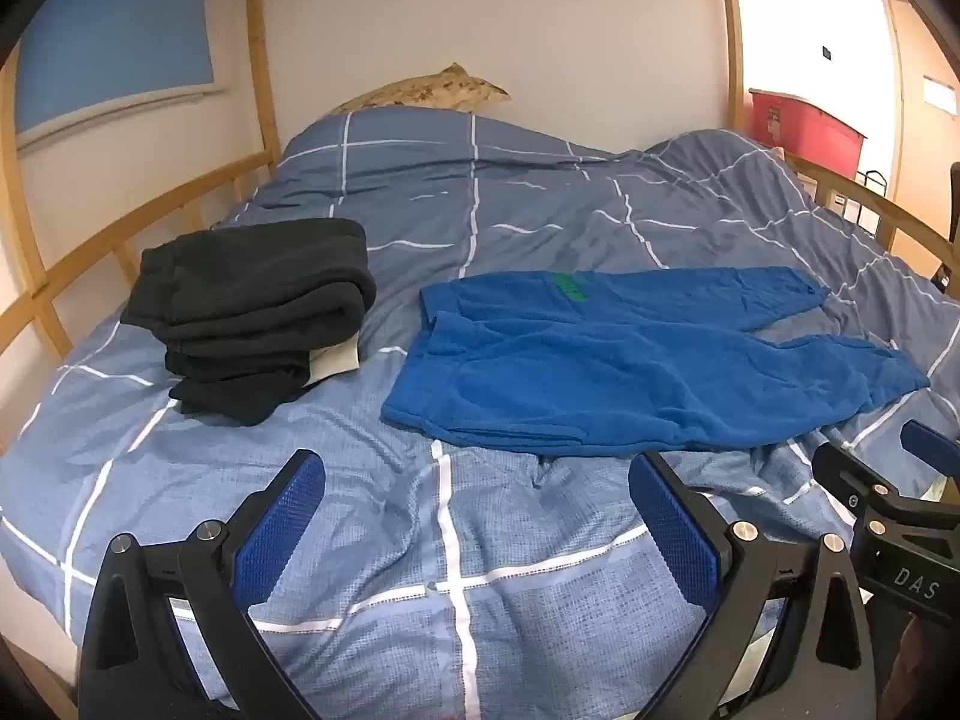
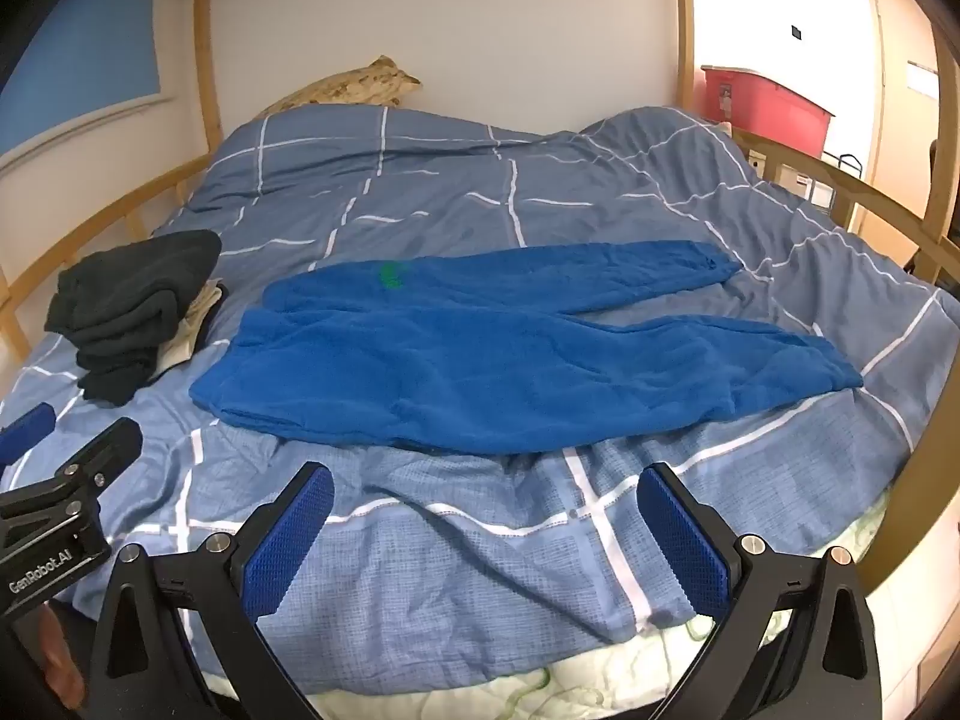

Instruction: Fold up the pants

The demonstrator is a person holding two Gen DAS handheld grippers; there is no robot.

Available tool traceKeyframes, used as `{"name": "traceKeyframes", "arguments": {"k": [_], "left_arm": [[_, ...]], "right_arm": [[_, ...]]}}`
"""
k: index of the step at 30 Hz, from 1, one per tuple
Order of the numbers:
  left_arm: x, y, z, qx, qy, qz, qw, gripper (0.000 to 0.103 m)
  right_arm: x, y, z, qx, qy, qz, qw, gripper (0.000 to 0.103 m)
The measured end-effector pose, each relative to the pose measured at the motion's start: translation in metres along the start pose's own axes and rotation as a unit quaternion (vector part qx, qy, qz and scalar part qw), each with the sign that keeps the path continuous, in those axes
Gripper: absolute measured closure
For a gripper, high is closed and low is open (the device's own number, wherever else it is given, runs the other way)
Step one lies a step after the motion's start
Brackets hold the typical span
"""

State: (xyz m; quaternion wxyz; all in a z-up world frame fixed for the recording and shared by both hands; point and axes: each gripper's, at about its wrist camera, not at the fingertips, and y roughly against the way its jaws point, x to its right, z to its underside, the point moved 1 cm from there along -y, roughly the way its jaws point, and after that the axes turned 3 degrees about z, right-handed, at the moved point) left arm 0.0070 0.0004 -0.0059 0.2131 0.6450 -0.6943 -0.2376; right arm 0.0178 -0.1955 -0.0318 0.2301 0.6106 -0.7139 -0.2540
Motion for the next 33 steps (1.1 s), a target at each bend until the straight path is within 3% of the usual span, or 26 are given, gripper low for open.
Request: {"name": "traceKeyframes", "arguments": {"k": [33], "left_arm": [[-0.004, 0.008, -0.008, 0.01, -0.004, 0.006, 0.9999, 0.0]], "right_arm": [[-0.001, 0.0, -0.001, 0.003, -0.004, 0.0, 1.0, 0.0]]}}
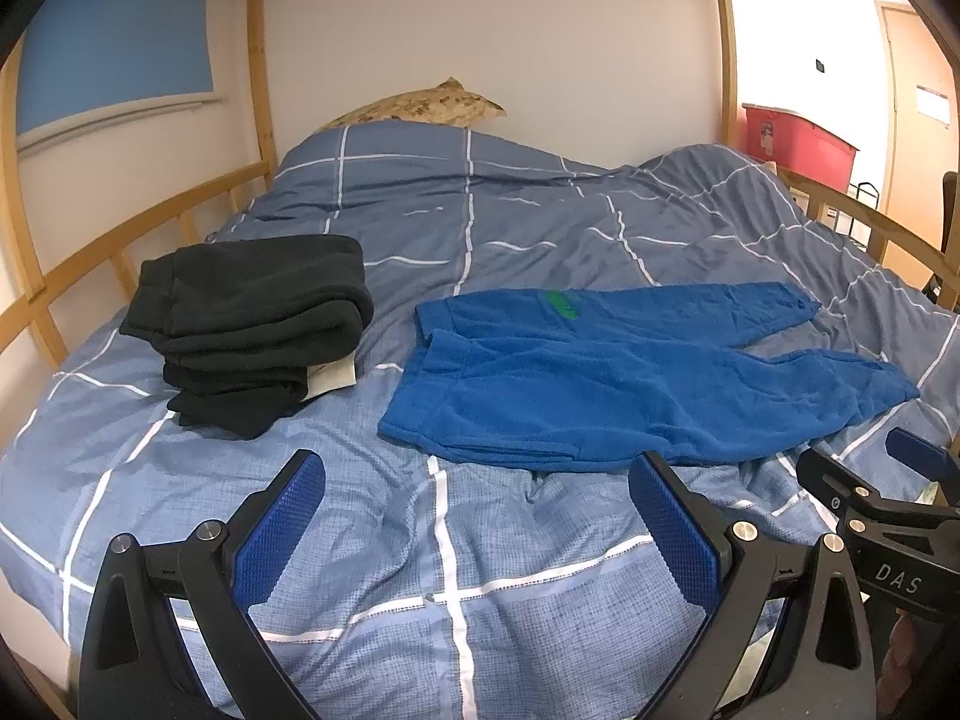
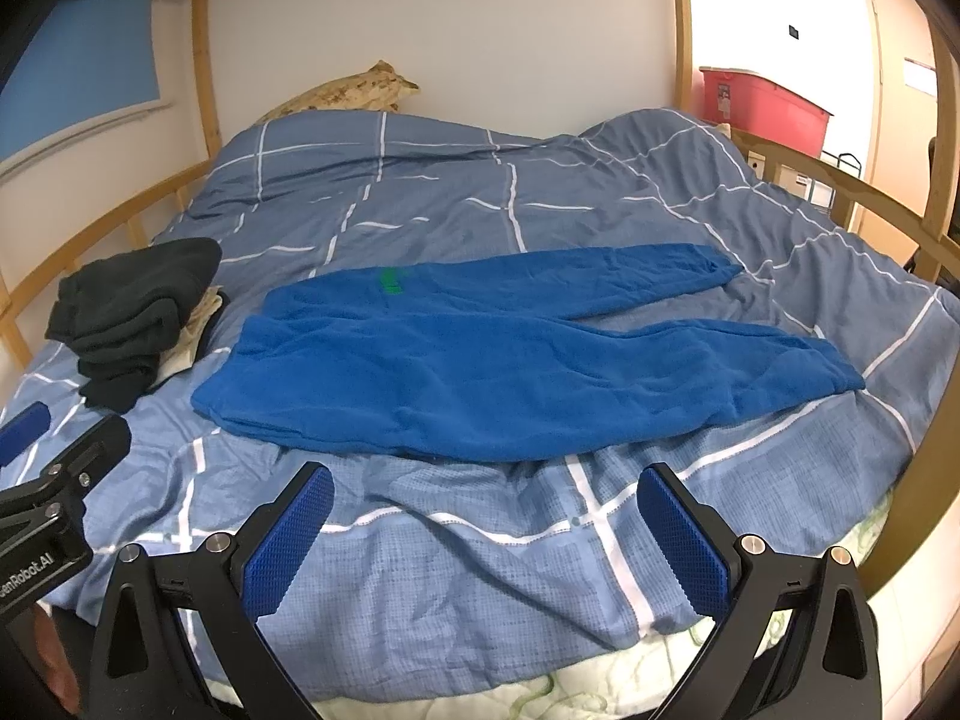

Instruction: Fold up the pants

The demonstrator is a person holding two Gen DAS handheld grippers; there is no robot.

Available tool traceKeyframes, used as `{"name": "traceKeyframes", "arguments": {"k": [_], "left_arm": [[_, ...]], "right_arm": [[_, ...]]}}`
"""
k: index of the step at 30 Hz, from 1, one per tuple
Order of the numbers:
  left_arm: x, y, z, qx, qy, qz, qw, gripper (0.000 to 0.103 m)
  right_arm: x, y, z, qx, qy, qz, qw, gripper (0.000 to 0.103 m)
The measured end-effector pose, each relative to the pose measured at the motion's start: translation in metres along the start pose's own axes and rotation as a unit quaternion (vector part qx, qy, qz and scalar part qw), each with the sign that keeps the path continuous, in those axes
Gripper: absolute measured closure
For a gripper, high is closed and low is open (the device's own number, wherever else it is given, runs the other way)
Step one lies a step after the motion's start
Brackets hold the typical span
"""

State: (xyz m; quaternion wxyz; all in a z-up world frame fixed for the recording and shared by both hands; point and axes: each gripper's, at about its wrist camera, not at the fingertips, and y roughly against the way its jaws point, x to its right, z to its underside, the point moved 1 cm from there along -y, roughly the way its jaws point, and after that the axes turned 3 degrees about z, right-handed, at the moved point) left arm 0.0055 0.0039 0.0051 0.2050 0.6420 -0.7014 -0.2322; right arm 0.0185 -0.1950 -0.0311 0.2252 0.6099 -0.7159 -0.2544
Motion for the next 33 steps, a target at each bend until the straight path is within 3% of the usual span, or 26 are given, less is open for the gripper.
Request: {"name": "traceKeyframes", "arguments": {"k": [33], "left_arm": [[0.003, 0.0031, 0.0, 0.004, -0.001, -0.002, 1.0, 0.0]], "right_arm": [[-0.0038, 0.0069, -0.0068, 0.013, 0.001, -0.003, 1.0, 0.0]]}}
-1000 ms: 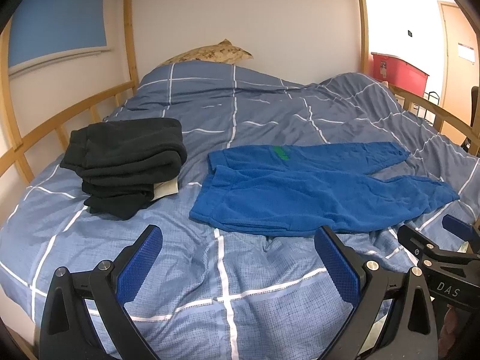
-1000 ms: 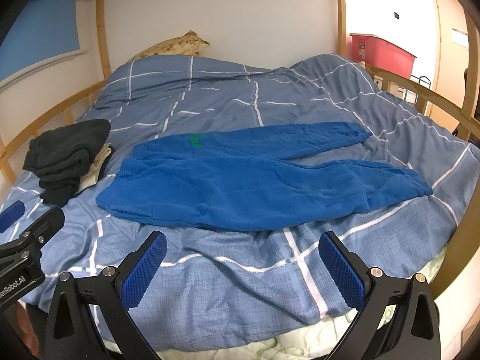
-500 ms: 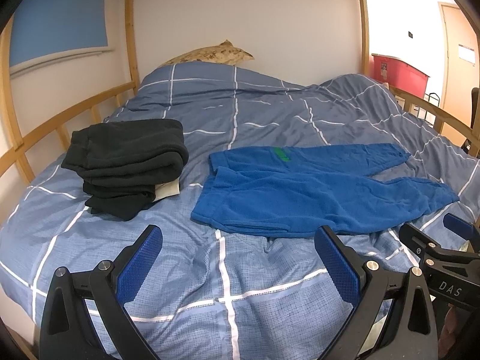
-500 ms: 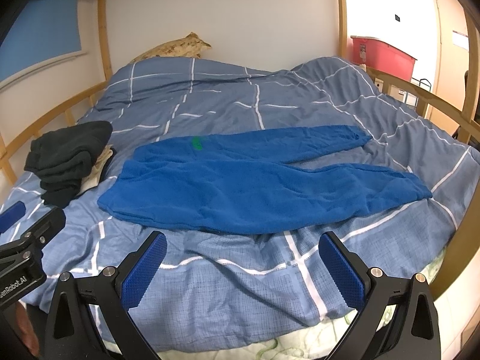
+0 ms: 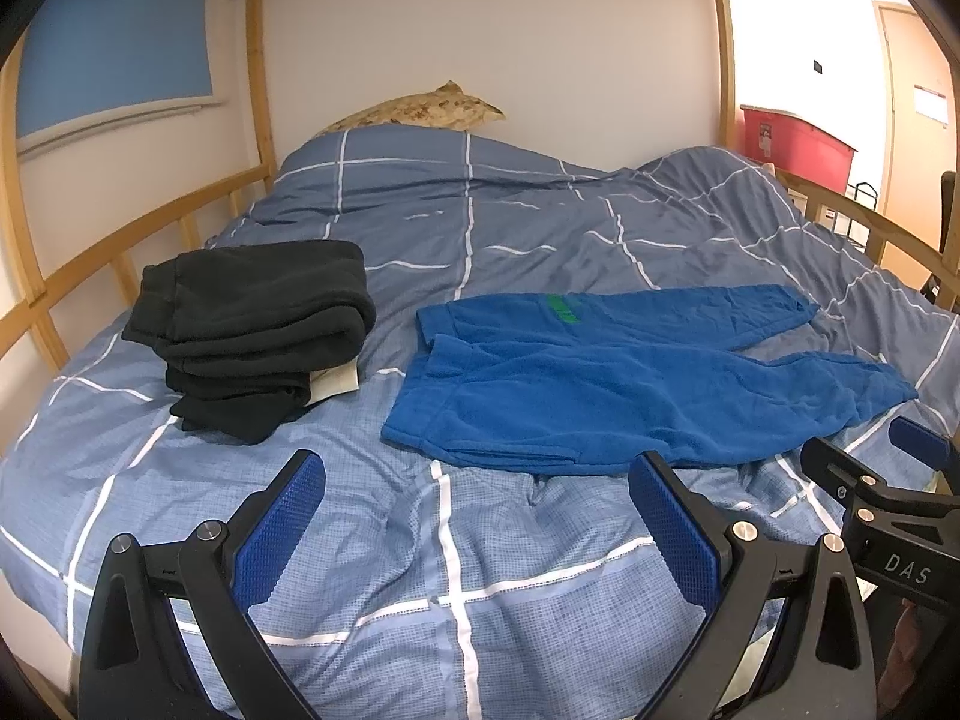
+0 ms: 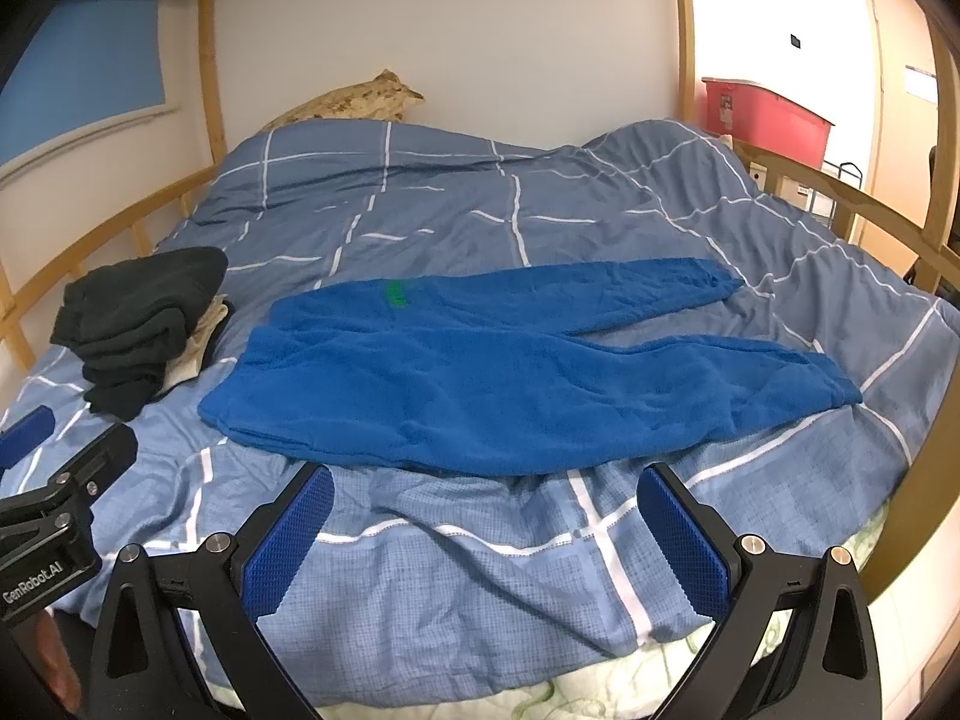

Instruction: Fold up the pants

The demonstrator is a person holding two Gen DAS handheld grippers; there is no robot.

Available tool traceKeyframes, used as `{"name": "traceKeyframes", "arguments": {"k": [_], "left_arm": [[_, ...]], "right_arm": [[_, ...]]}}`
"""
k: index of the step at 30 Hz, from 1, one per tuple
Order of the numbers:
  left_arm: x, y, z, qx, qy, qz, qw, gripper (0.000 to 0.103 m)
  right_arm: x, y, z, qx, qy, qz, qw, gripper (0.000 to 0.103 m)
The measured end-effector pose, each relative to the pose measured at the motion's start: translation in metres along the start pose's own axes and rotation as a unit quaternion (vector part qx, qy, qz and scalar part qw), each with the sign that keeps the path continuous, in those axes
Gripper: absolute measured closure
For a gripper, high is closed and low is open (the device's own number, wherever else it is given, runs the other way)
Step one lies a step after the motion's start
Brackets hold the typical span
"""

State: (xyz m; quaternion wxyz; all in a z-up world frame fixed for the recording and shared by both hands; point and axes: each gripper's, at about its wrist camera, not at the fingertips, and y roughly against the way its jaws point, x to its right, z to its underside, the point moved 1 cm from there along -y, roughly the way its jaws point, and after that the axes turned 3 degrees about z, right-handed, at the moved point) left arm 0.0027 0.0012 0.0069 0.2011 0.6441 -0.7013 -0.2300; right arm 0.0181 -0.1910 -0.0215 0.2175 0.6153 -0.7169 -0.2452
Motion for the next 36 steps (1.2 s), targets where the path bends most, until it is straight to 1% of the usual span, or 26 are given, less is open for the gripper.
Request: {"name": "traceKeyframes", "arguments": {"k": [24, 30, 34, 36], "left_arm": [[-0.008, -0.003, 0.002, -0.005, 0.001, -0.004, 1.0, 0.0], [-0.014, -0.009, 0.007, -0.007, 0.002, -0.012, 0.9999, 0.0], [-0.023, -0.015, 0.012, -0.001, 0.004, -0.029, 0.9996, 0.001], [-0.026, -0.019, 0.013, -0.003, 0.002, -0.033, 0.9994, 0.003]], "right_arm": [[-0.004, -0.001, 0.0, -0.002, 0.002, 0.001, 1.0, 0.0], [-0.006, -0.008, 0.006, -0.004, 0.004, 0.004, 1.0, 0.0], [-0.004, -0.016, 0.011, -0.003, -0.004, 0.01, 1.0, 0.0], [-0.005, -0.022, 0.012, -0.005, -0.008, 0.011, 1.0, 0.0]]}}
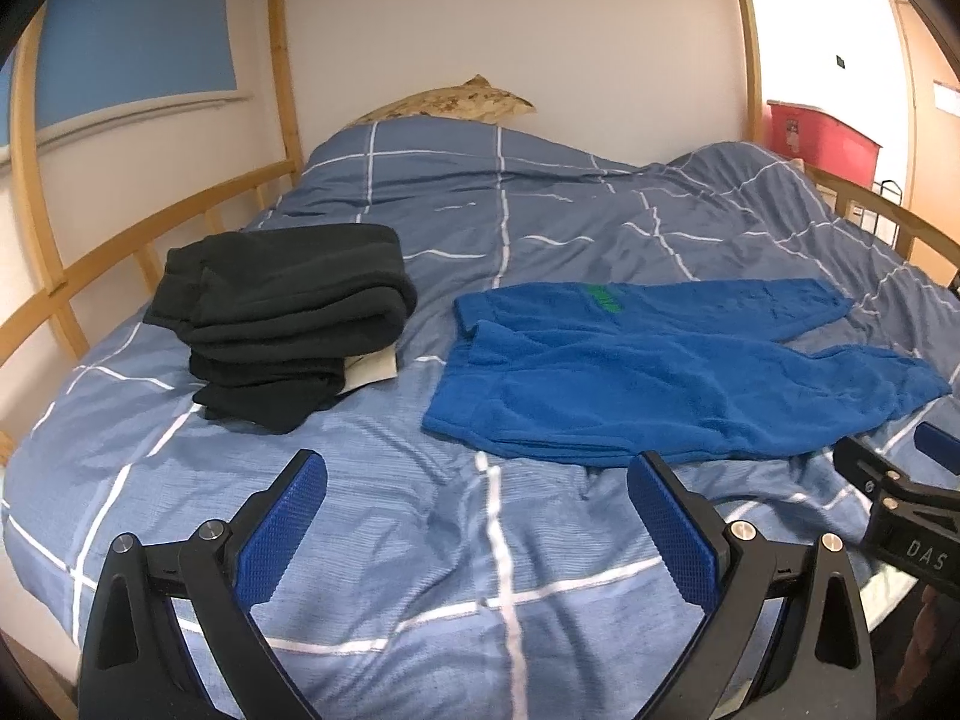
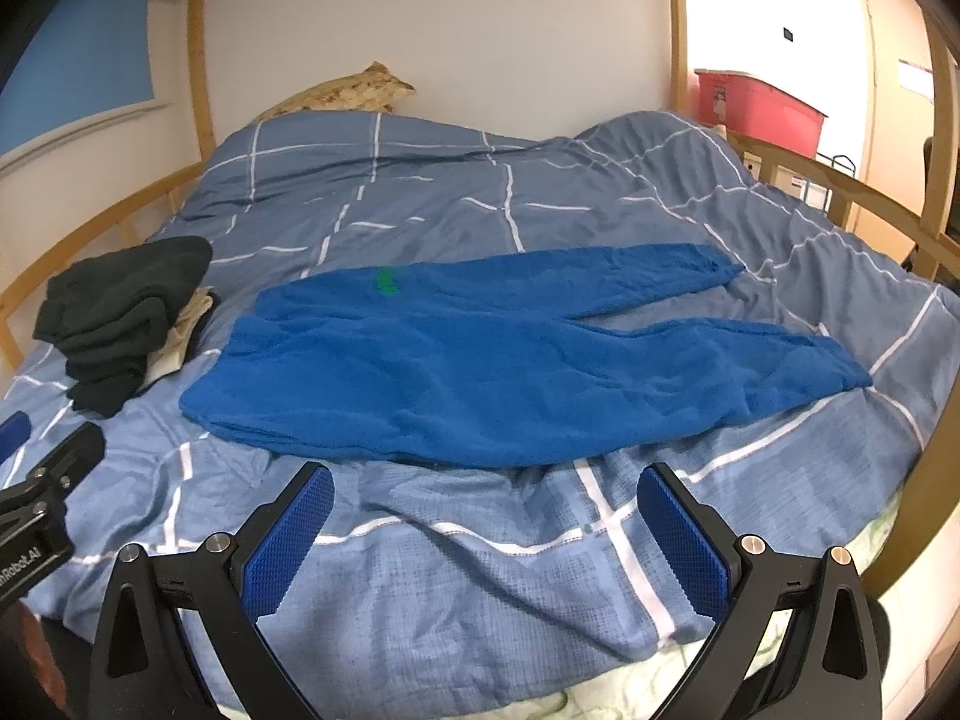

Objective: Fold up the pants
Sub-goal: 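Lower both tools and grasp the blue pants waistband edge with each gripper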

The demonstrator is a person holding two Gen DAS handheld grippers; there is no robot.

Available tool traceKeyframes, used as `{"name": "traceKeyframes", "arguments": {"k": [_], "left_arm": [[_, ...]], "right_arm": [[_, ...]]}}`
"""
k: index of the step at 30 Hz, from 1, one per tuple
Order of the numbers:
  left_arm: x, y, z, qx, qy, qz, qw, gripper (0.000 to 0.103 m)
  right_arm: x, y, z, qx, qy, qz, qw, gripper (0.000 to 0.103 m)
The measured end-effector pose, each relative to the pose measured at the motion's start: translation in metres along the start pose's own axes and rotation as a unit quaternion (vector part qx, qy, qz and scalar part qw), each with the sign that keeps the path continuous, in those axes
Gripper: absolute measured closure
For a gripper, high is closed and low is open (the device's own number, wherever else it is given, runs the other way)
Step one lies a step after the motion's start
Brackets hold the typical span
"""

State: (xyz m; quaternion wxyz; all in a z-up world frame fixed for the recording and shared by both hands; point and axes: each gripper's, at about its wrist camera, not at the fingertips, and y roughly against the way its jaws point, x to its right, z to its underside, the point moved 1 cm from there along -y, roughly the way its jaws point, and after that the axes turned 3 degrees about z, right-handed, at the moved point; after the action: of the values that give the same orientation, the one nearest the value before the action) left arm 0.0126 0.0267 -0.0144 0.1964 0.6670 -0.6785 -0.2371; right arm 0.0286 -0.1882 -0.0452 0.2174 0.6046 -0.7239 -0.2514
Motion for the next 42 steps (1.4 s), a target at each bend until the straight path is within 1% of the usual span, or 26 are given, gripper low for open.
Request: {"name": "traceKeyframes", "arguments": {"k": [7, 9, 12, 16, 17, 19, 21, 24, 25, 28, 29, 31, 32, 34, 35, 36, 38, 40, 41, 42], "left_arm": [[-0.008, -0.03, 0.0, -0.01, 0.0, -0.008, 0.9999, 0.013], [-0.01, -0.042, -0.002, -0.014, 0.001, -0.009, 0.9999, 0.014], [-0.012, -0.062, -0.007, -0.026, 0.01, -0.004, 0.9996, 0.018], [-0.014, -0.095, -0.012, -0.058, 0.022, 0.007, 0.998, 0.025], [-0.013, -0.103, -0.013, -0.07, 0.018, 0.004, 0.9973, 0.03], [-0.011, -0.117, -0.013, -0.087, 0.008, 0.005, 0.9961, 0.035], [-0.011, -0.131, -0.012, -0.102, 0.01, 0.013, 0.9946, 0.035], [-0.016, -0.15, -0.01, -0.125, 0.036, 0.031, 0.991, 0.038], [-0.018, -0.157, -0.009, -0.137, 0.046, 0.034, 0.9889, 0.043], [-0.025, -0.174, -0.003, -0.166, 0.088, 0.053, 0.9808, 0.047], [-0.028, -0.179, -0.002, -0.171, 0.106, 0.061, 0.9775, 0.047], [-0.031, -0.184, 0.001, -0.178, 0.128, 0.068, 0.9733, 0.048], [-0.03, -0.185, 0.001, -0.179, 0.131, 0.072, 0.9724, 0.053], [-0.027, -0.186, 0.002, -0.178, 0.129, 0.071, 0.9729, 0.056], [-0.026, -0.185, 0.002, -0.176, 0.128, 0.071, 0.9734, 0.06], [-0.025, -0.184, 0.001, -0.174, 0.127, 0.07, 0.974, 0.062], [-0.025, -0.179, 0.001, -0.168, 0.128, 0.071, 0.9749, 0.068], [-0.025, -0.173, 0.001, -0.16, 0.125, 0.07, 0.9768, 0.072], [-0.025, -0.173, 0.0, -0.157, 0.122, 0.067, 0.9777, 0.073], [-0.023, -0.17, -0.001, -0.154, 0.118, 0.064, 0.9788, 0.073]], "right_arm": [[-0.007, -0.028, 0.001, -0.001, -0.002, -0.007, 1.0, 0.002], [-0.009, -0.037, 0.0, -0.005, -0.005, -0.005, 1.0, 0.002], [-0.009, -0.053, -0.001, -0.02, -0.02, -0.011, 1.0, 0.005], [-0.009, -0.077, -0.001, -0.046, -0.047, -0.02, 0.998, 0.01], [-0.009, -0.082, -0.002, -0.052, -0.051, -0.017, 0.997, 0.01], [-0.008, -0.091, -0.002, -0.062, -0.062, -0.015, 0.996, 0.013], [-0.008, -0.099, -0.001, -0.074, -0.074, -0.013, 0.994, 0.014], [-0.007, -0.106, 0.002, -0.087, -0.08, -0.012, 0.993, 0.017], [-0.006, -0.108, 0.003, -0.089, -0.081, -0.01, 0.993, 0.018], [-0.003, -0.112, 0.003, -0.092, -0.095, -0.009, 0.991, 0.02], [-0.003, -0.113, 0.002, -0.092, -0.095, -0.007, 0.991, 0.022], [-0.004, -0.116, 0.001, -0.091, -0.091, -0.004, 0.992, 0.024], [-0.005, -0.117, 0.001, -0.091, -0.088, -0.001, 0.992, 0.028], [-0.006, -0.117, 0.0, -0.087, -0.087, 0.003, 0.992, 0.033], [-0.005, -0.116, -0.001, -0.082, -0.085, 0.004, 0.993, 0.041], [-0.005, -0.116, -0.003, -0.079, -0.082, 0.006, 0.993, 0.045], [-0.002, -0.115, -0.006, -0.07, -0.077, 0.008, 0.995, 0.064], [0.001, -0.116, -0.009, -0.064, -0.075, 0.002, 0.995, 0.076], [0.003, -0.118, -0.01, -0.064, -0.075, -0.001, 0.995, 0.08], [0.004, -0.118, -0.011, -0.062, -0.076, -0.005, 0.995, 0.083]]}}
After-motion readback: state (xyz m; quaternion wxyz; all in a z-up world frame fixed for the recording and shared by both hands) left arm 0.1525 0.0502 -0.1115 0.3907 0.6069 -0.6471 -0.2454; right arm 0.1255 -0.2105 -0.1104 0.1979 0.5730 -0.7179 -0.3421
